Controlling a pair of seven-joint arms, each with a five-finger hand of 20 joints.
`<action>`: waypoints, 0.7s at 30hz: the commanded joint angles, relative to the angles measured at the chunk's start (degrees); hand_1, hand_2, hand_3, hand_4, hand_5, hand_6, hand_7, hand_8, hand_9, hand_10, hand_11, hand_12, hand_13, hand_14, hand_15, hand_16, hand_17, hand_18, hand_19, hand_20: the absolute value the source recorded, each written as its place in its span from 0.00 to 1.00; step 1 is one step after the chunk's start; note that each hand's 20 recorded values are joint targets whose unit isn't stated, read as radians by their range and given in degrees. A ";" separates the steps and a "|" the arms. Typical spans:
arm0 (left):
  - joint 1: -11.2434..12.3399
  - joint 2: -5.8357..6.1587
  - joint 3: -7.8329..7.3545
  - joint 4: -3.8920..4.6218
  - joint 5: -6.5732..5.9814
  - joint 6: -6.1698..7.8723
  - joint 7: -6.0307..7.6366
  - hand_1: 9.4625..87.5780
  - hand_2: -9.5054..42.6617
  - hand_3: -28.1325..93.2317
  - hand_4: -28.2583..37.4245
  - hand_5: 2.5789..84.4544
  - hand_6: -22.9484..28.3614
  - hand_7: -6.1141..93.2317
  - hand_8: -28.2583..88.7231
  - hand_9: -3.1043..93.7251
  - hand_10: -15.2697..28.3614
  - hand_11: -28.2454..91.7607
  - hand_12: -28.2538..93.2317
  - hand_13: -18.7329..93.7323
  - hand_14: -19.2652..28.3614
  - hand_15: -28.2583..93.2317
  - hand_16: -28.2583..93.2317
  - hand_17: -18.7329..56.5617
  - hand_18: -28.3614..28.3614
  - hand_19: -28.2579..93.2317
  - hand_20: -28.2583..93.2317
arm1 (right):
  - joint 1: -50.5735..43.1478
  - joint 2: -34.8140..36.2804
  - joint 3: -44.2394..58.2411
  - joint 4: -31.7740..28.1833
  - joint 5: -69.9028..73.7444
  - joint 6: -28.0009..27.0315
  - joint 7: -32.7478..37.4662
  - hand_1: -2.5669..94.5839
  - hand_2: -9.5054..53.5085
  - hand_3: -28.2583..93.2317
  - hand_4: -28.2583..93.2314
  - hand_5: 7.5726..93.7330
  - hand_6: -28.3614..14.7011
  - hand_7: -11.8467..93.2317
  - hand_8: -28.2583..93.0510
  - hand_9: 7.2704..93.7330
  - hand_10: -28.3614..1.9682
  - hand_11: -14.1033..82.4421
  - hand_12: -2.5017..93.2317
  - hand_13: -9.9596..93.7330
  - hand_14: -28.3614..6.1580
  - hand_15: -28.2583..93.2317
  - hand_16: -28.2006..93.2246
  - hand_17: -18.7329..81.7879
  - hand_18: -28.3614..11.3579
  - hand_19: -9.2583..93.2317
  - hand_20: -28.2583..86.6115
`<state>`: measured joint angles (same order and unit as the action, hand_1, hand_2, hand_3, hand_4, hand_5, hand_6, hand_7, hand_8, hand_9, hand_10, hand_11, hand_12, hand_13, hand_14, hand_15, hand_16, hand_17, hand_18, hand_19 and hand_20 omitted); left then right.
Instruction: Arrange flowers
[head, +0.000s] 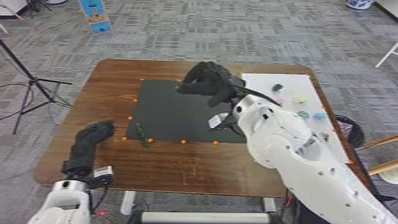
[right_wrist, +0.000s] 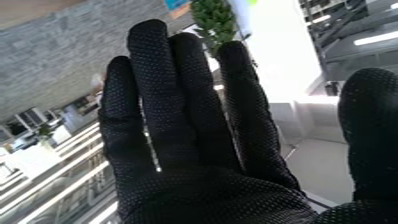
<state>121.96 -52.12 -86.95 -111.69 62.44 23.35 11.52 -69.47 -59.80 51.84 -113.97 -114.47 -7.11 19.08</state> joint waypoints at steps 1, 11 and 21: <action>-2.80 -0.70 5.23 0.35 -0.21 -1.65 -0.42 0.20 0.44 0.85 0.00 0.57 0.48 0.22 0.17 0.55 0.64 0.37 0.32 0.54 0.68 0.35 0.20 0.25 0.67 0.25 0.33 | -1.46 2.06 1.89 -1.44 1.21 2.20 -0.45 0.24 0.22 0.73 0.18 0.56 0.51 0.24 0.21 0.65 0.23 0.33 0.30 0.64 0.21 0.51 0.48 0.43 0.07 0.65 0.64; -6.93 -1.95 9.56 0.63 -1.64 -2.45 1.75 0.21 0.42 0.85 0.00 0.57 0.48 0.22 0.17 0.55 0.63 0.37 0.32 0.53 0.67 0.34 0.20 0.28 0.67 0.26 0.34 | -1.42 2.03 1.50 -1.06 1.31 -0.25 -1.13 0.24 0.22 0.73 0.18 0.54 0.50 0.24 0.21 0.62 0.23 0.32 0.30 0.63 0.20 0.50 0.48 0.41 0.07 0.64 0.64; -8.92 -3.10 11.90 1.29 -1.99 -2.77 2.21 0.21 0.42 0.85 0.00 0.58 0.48 0.23 0.17 0.55 0.63 0.37 0.32 0.52 0.66 0.34 0.20 0.30 0.65 0.25 0.34 | -1.53 1.97 1.43 -0.97 1.48 -1.90 -2.13 0.24 0.22 0.73 0.17 0.54 0.50 0.24 0.21 0.61 0.22 0.32 0.30 0.62 0.19 0.50 0.48 0.41 0.08 0.63 0.64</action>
<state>113.60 -53.95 -75.84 -110.63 61.05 21.55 13.78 -71.12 -57.78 53.35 -114.60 -112.81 -7.56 18.03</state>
